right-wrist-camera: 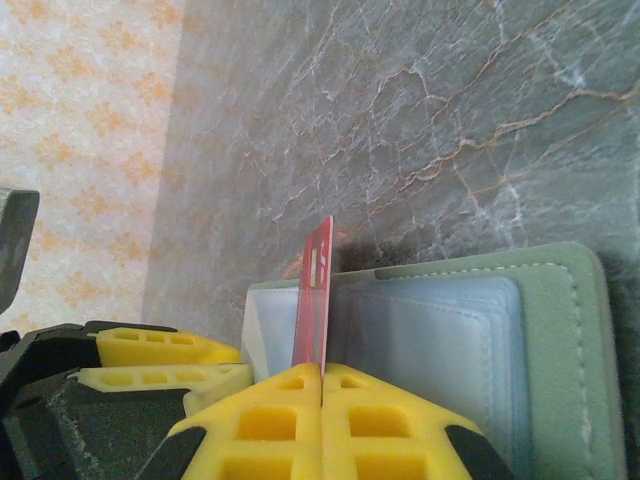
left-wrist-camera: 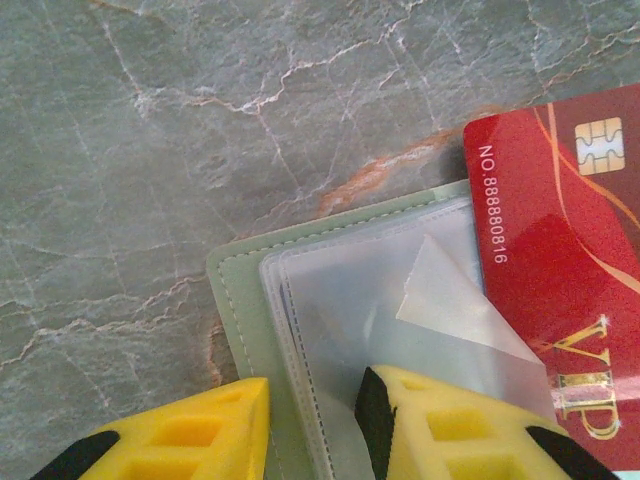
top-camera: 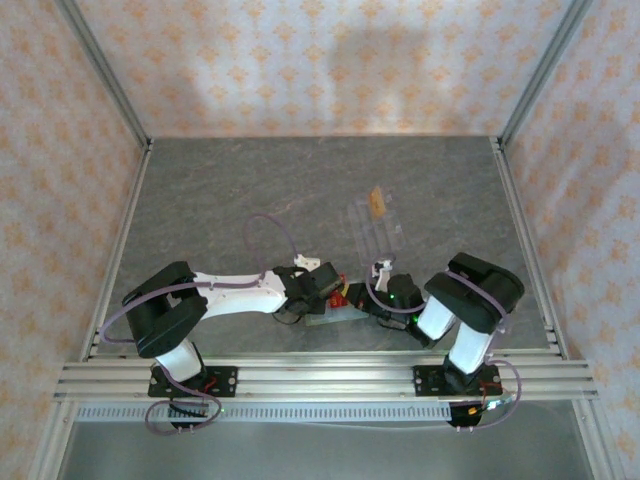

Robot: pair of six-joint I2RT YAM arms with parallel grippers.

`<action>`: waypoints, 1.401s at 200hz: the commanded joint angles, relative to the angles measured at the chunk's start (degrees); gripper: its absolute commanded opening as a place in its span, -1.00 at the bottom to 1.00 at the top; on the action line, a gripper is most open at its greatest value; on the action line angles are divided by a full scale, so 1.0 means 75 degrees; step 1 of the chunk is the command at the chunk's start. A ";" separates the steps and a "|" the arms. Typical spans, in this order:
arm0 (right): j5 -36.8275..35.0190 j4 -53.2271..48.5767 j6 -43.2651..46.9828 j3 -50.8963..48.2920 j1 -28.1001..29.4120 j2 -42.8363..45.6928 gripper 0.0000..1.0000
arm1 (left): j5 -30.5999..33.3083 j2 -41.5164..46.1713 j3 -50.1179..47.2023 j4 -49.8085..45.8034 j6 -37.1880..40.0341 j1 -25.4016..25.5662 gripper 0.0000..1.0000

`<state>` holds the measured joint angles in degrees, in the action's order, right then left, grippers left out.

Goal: Put the credit cards into the card holder
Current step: Insert the credit card into the card slot.

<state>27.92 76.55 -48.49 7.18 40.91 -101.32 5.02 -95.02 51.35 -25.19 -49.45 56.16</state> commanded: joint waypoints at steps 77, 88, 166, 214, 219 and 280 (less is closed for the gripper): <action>0.0105 0.0322 -0.0132 -0.0274 0.0300 -0.0741 -1.00 | -0.0025 -0.0270 -0.0637 -0.0426 -0.0070 0.0029 -0.35; 0.0092 0.0397 -0.0132 -0.0341 0.0300 -0.0750 -1.00 | -0.0024 -0.0274 -0.0617 -0.0445 -0.0060 0.0029 -0.35; 0.0402 0.0389 -0.0179 -0.0322 0.0499 -0.0788 -1.00 | -0.0051 -0.0352 -0.0624 -0.0346 -0.0053 0.0031 -0.35; 0.0399 0.0282 -0.0190 -0.0395 0.0499 -0.0939 -1.00 | -0.0013 -0.0303 -0.0615 -0.0356 -0.0034 0.0029 -0.35; 0.0413 0.0281 -0.0191 -0.0402 0.0499 -0.0971 -1.00 | -0.0019 -0.0309 -0.0613 -0.0362 -0.0029 0.0035 -0.35; 0.0469 0.0447 -0.0272 -0.0292 0.0705 -0.1660 -1.00 | -0.0035 -0.0328 -0.0621 -0.0310 -0.0026 0.0034 -0.35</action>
<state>30.02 89.12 -50.43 5.45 44.23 -108.73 5.04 -94.21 49.76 -23.07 -49.47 56.27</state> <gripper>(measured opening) 0.044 0.326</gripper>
